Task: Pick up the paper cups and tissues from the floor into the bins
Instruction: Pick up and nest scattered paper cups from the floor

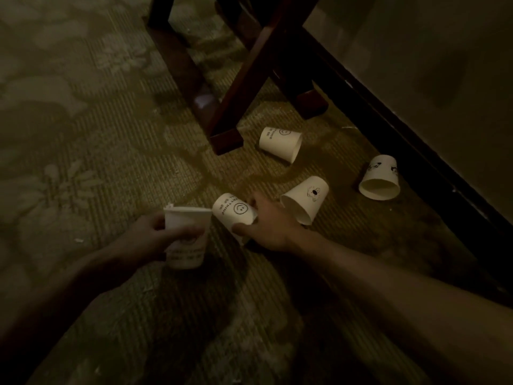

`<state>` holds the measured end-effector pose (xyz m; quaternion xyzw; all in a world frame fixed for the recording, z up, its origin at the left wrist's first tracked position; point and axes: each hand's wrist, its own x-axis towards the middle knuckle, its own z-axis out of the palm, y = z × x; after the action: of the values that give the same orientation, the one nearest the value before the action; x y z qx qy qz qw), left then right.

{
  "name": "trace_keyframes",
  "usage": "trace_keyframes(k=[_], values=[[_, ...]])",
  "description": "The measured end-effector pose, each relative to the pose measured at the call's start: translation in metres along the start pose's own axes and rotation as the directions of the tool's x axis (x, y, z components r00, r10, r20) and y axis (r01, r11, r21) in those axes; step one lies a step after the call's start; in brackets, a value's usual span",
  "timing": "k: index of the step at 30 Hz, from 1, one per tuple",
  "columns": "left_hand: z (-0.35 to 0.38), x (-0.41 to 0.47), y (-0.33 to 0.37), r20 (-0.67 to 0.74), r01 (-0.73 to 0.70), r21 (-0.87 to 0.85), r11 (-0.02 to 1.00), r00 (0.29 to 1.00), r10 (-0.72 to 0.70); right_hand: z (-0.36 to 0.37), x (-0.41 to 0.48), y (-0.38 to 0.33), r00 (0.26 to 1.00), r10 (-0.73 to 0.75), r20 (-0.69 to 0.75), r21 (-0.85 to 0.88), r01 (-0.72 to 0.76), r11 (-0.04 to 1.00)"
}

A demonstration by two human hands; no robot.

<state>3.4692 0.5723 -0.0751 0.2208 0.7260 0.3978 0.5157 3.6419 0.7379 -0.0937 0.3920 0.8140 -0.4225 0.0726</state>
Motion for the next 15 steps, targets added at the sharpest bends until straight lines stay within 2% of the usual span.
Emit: trace_keyframes(k=[2,4,8,10,12,15], values=[[0.007,0.0,0.005,-0.018,0.045,-0.123,0.991,0.999,-0.048,0.004,-0.009,0.007,0.996,0.067,0.059,0.202,-0.078,0.976],[0.014,-0.001,0.01,-0.062,0.051,-0.26,0.964,0.996,-0.069,0.004,-0.017,0.012,0.987,0.119,0.107,0.307,-0.147,0.94],[0.036,0.007,0.021,-0.117,0.032,-0.437,0.899,0.989,-0.092,-0.004,-0.028,0.011,0.947,0.139,0.29,0.565,-0.286,0.774],[0.054,0.011,0.025,-0.142,0.019,-0.517,0.856,0.984,-0.107,-0.008,-0.031,0.008,0.922,0.145,0.359,0.615,-0.351,0.707],[0.071,0.016,0.03,-0.153,-0.016,-0.559,0.829,0.985,-0.084,-0.009,-0.032,0.005,0.916,0.139,0.376,0.614,-0.358,0.704],[0.085,0.022,0.036,-0.258,-0.096,-0.513,0.853,0.965,-0.046,-0.01,-0.035,0.009,0.917,0.127,0.378,0.666,-0.365,0.65]])
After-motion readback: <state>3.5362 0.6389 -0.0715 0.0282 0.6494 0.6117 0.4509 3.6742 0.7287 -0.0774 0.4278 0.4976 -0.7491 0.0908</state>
